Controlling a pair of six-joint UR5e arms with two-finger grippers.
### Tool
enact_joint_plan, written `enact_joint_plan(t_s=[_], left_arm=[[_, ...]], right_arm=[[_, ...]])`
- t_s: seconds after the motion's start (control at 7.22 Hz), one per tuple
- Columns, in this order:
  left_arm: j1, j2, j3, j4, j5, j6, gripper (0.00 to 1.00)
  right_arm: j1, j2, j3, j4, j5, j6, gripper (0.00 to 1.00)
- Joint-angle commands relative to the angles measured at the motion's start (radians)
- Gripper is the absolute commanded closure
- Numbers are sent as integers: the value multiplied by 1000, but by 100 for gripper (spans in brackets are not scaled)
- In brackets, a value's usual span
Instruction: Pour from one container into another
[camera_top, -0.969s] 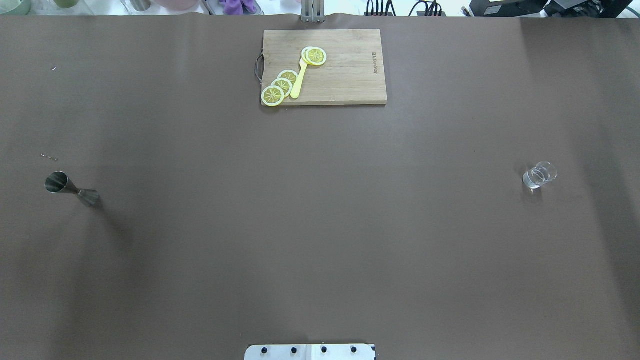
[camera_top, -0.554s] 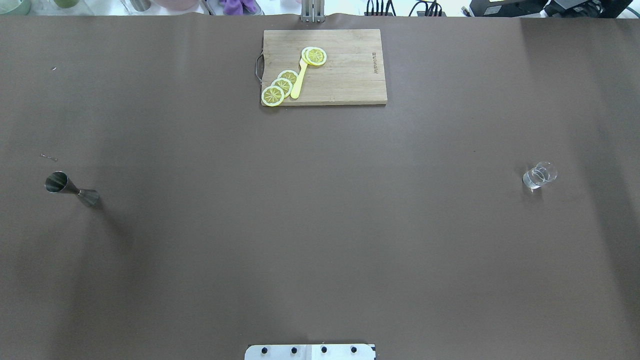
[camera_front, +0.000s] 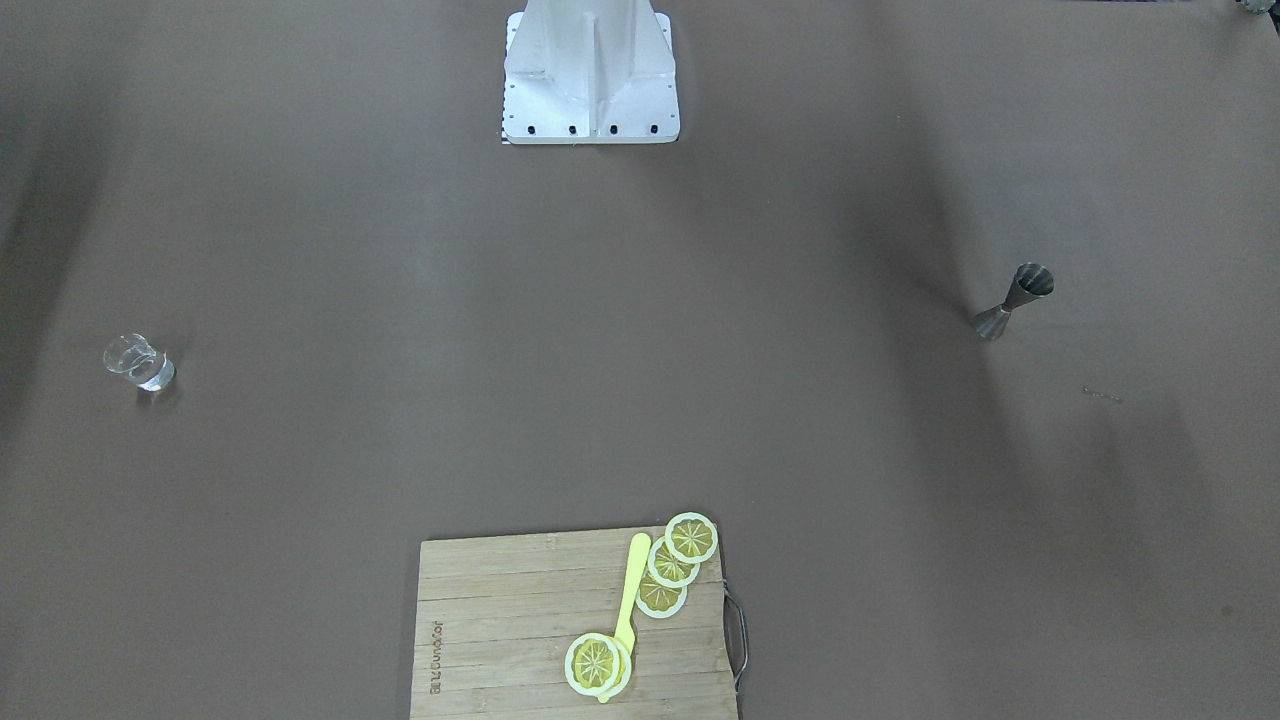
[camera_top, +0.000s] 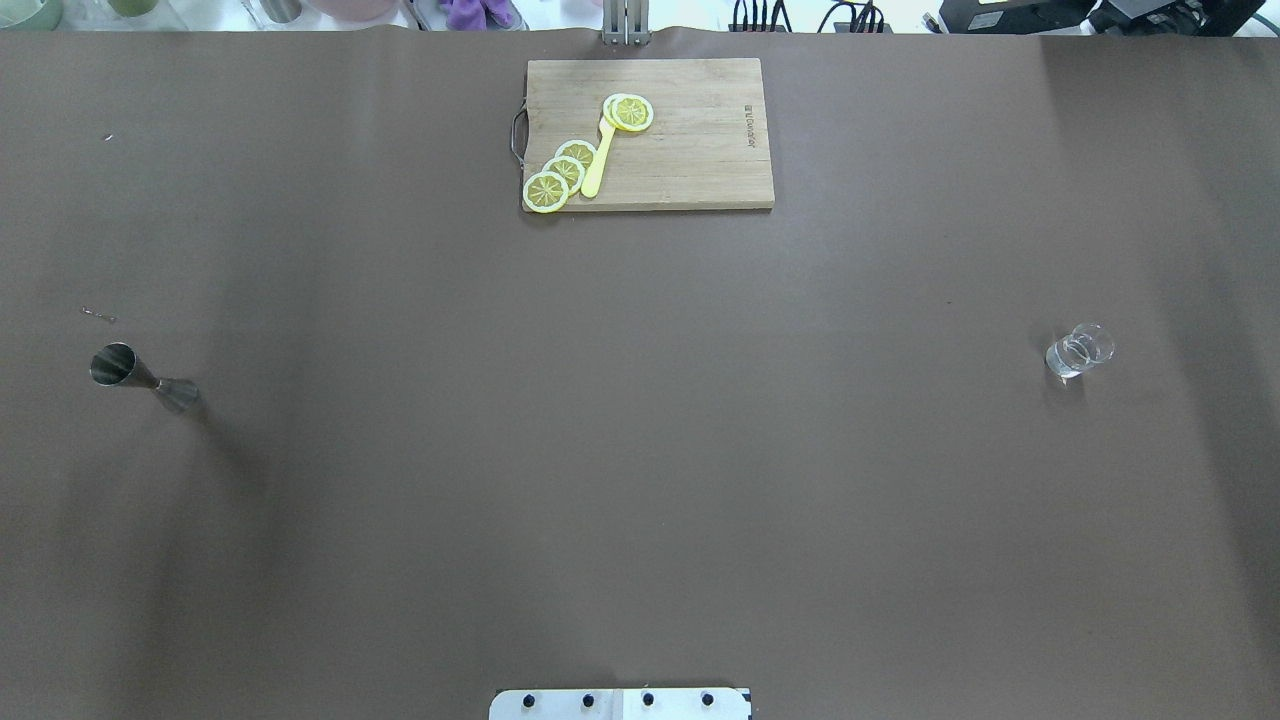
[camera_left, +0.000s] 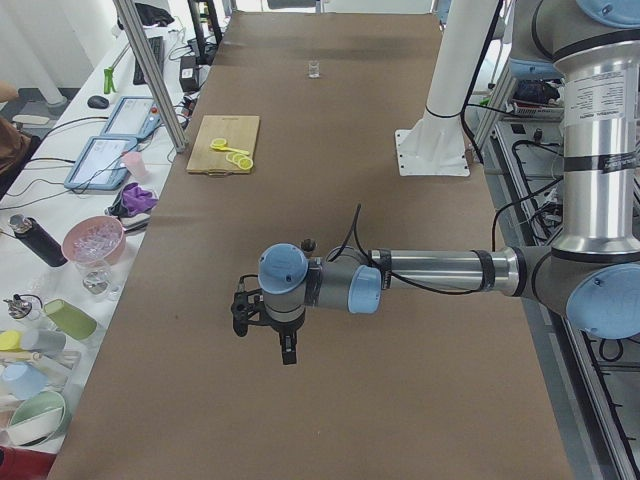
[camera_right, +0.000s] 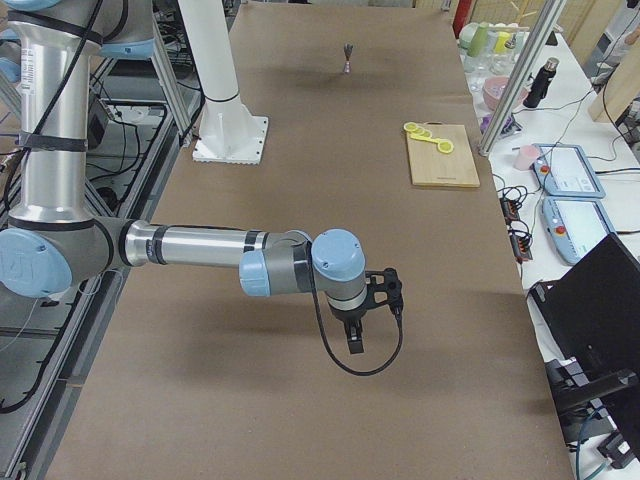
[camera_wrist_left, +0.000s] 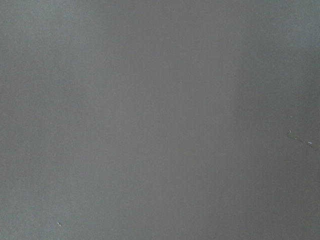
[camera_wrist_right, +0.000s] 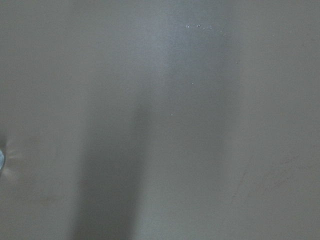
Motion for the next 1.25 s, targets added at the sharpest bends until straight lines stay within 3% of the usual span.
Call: enact_joint_plan(t_s=[0.0,0.42,0.69,0.83,1.11], left_arm=[[30,28,-135,76,-2,-175,2],[113,49,-391,283,-37,-410,2],[286,42,-512,291,-64,-667,2],[340,24,-531,285,-62,-729,2],[423,13,-560,273,-73,-736,3]], right_arm=[[6,4,-22,1,77,-111,0],[18,7,-42,15,173,-236,0],[24,10,-94,16,260,-385,0],[38,12,-102,33,316,-395,0],[46,27,-156,107,326,-429,0]])
